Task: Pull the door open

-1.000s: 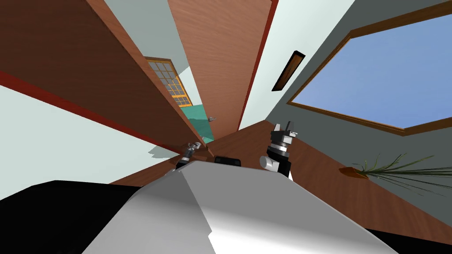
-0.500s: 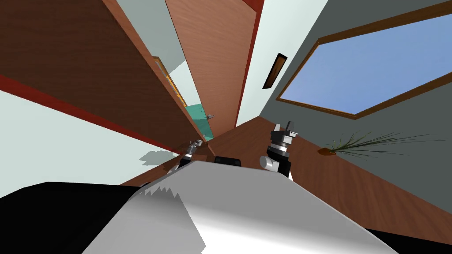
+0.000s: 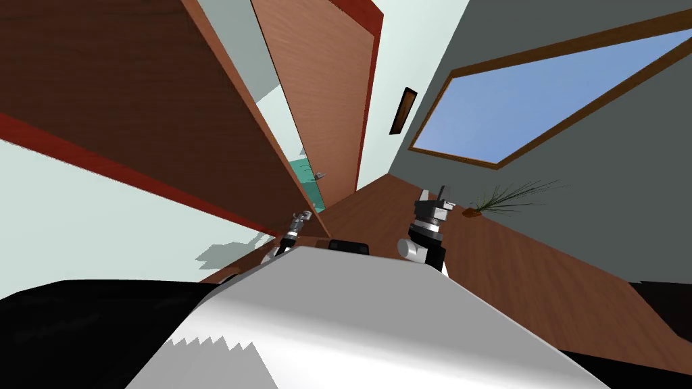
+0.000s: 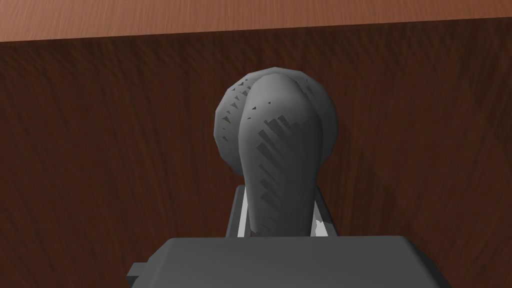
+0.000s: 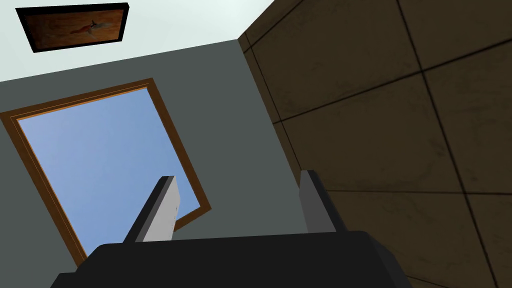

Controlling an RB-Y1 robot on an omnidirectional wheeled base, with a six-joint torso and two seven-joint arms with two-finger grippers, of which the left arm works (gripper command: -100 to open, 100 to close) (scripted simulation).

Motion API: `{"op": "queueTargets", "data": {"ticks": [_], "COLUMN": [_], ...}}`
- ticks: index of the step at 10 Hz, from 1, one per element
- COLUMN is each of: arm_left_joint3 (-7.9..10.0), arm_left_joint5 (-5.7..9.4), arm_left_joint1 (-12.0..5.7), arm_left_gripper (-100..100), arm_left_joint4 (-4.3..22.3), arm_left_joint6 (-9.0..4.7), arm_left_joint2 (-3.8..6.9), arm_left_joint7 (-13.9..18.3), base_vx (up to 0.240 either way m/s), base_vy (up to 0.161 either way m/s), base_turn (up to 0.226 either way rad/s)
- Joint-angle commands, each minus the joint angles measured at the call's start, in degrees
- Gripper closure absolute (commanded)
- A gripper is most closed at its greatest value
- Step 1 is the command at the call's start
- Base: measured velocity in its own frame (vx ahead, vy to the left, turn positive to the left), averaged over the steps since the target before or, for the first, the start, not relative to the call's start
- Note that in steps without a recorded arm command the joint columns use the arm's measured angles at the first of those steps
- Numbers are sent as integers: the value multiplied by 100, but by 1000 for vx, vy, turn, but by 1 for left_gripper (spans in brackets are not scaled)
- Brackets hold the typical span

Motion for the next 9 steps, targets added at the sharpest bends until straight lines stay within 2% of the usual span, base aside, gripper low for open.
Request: {"op": "queueTargets", "data": {"ticks": [1,4,7,8,9], "arm_left_joint3": [7,103,163,170,135], "arm_left_joint5": [-42,-80,-104,-88,-107], "arm_left_joint1": [-114,-279,-384,-319,-220], "arm_left_gripper": [100,100,100,100,100], "arm_left_joint4": [-1,-61,-98,-166,-128], "arm_left_joint6": [101,369,542,566,432], "arm_left_joint2": [-105,-233,-314,-275,-217], "arm_left_joint7": [-51,-147,-208,-194,-121], "base_vx": [-224,-240,-185,-73,-123], "base_vy": [74,76,85,41,10], "base_turn": [-170,-165,-126,-42,-152]}}
